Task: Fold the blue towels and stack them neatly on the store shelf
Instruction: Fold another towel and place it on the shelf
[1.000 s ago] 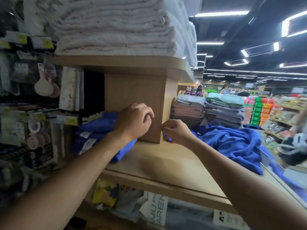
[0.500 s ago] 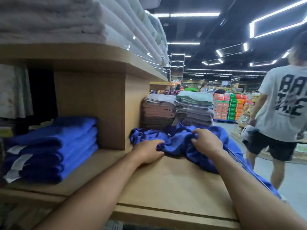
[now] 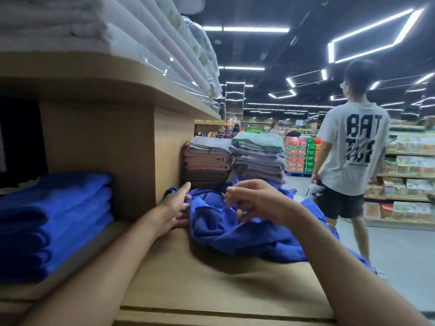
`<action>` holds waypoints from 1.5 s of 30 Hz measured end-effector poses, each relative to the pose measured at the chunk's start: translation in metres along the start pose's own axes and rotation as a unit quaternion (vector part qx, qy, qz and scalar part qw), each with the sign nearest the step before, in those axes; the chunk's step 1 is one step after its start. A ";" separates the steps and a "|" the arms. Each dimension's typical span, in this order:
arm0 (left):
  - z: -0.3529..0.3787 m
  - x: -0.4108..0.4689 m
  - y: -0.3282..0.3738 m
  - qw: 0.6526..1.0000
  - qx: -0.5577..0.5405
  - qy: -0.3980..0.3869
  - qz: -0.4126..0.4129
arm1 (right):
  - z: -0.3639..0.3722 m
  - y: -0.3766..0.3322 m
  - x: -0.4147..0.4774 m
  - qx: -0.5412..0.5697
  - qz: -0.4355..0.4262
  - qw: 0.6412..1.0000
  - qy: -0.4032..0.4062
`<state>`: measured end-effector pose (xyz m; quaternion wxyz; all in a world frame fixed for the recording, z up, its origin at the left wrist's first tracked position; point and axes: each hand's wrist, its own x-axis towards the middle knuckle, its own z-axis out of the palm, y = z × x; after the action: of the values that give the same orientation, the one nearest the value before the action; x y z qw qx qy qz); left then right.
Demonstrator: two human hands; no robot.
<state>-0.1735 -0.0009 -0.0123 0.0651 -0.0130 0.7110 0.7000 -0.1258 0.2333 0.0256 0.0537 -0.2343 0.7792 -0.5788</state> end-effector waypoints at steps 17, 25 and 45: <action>-0.010 0.018 -0.012 0.886 0.387 0.205 0.151 | -0.010 0.019 0.003 -0.458 0.088 0.881 0.076; -0.014 0.012 -0.013 0.838 0.504 0.155 0.143 | -0.020 0.017 -0.005 -0.460 0.172 0.871 0.012; -0.012 -0.007 0.005 0.987 0.053 0.095 0.116 | -0.002 -0.026 -0.041 0.173 -0.030 0.968 -0.181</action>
<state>-0.1681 -0.0128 -0.0068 -0.0835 0.0065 0.7468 0.6597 -0.0829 0.2469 0.0427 0.2162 -0.3460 0.6367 -0.6544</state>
